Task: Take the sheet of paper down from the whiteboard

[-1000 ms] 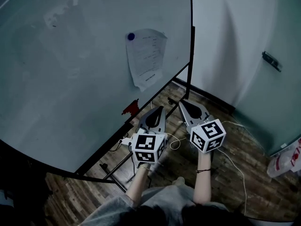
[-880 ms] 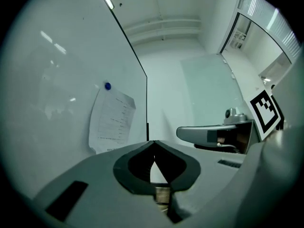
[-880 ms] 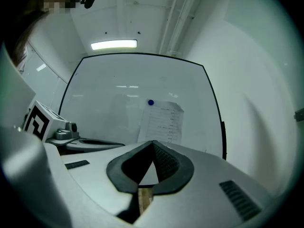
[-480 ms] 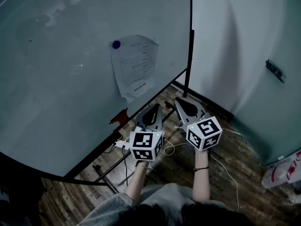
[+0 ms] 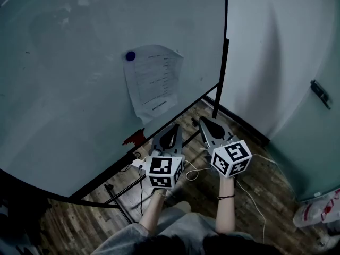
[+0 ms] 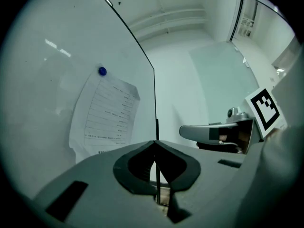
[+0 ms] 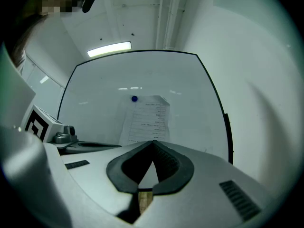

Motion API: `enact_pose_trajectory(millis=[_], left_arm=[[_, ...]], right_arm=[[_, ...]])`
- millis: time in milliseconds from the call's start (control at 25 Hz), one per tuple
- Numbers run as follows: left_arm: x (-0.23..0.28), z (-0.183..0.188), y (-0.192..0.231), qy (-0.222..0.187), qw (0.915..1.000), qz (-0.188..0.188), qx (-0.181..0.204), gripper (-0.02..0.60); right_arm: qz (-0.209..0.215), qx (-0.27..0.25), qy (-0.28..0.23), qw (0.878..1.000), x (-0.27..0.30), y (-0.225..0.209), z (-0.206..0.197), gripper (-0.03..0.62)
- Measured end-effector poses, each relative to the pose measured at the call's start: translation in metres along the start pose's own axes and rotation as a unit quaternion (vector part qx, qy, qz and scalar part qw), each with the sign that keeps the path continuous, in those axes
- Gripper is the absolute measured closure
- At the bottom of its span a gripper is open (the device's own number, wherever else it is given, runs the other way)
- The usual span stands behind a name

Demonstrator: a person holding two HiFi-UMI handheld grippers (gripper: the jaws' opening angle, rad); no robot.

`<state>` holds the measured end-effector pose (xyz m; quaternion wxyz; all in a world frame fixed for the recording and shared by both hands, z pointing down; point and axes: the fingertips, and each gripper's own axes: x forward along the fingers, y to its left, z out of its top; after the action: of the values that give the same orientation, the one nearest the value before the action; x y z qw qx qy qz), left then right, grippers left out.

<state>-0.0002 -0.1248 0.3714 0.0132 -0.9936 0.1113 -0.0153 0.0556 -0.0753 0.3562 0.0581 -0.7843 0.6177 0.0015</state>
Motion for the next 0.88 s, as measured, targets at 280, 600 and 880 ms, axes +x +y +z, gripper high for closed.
enact_pose_trajectory(millis=[280,600,880], left_arm=[[0.015,0.02,0.032,-0.028,0.9992,0.025,0.012,0.575],[0.042,0.058,0.053,-0.052,0.9954,0.028,0.075,0.575],[0.053,0.078,0.075,-0.061,0.9926,0.032,0.1,0.575]], right_arm=[[0.026,-0.003,-0.013,1.0,0.037,-0.002,0.007,0.594],[0.04,-0.005,-0.04,0.998,0.084,-0.018,0.031,0.594],[0.052,0.001,-0.053,0.997,0.113,-0.02,0.039,0.594]])
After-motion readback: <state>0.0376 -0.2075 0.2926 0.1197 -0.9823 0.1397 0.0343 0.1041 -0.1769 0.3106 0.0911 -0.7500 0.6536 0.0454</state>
